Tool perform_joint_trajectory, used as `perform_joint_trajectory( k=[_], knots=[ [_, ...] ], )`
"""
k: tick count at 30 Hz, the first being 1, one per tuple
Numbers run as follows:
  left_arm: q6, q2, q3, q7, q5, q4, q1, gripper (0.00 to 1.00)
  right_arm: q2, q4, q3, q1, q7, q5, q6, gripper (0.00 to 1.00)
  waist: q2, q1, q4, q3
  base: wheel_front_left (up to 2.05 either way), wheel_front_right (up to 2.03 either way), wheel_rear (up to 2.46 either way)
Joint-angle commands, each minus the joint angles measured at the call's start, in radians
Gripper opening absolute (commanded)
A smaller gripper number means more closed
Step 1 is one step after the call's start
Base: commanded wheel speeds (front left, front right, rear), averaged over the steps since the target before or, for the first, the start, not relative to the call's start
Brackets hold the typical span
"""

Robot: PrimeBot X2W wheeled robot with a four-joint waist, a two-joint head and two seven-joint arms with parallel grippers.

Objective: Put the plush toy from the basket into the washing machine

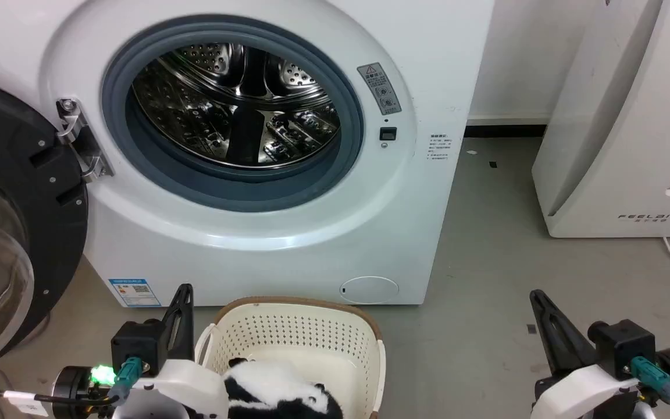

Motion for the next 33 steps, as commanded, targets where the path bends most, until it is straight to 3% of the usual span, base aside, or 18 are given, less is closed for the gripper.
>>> perform_joint_trajectory(
  k=[1,23,24,33],
  knots=[
    [-0.004,0.000,0.003,0.000,0.003,-0.004,0.003,0.00,0.001,-0.004,0.000,-0.014,0.001,-0.008,-0.001,0.00,0.0000,0.0000,0.000,0.000,0.00,0.00,0.00],
    [-0.004,0.000,0.003,0.000,0.003,-0.004,0.003,0.00,0.001,-0.004,0.000,-0.014,0.001,-0.008,-0.001,0.00,0.0000,0.0000,0.000,0.000,0.00,0.00,0.00],
    [-0.004,0.000,0.003,0.000,0.003,-0.004,0.003,1.00,0.001,-0.004,0.000,-0.014,0.001,-0.008,-0.001,1.00,0.0000,0.0000,0.000,0.000,0.00,0.00,0.00],
    [0.014,0.000,-0.008,-0.013,-0.004,0.003,-0.002,1.00,0.000,-0.007,-0.010,0.000,-0.013,0.024,0.000,1.00,0.0000,0.0000,0.000,0.002,0.00,0.00,0.00]
  ],
)
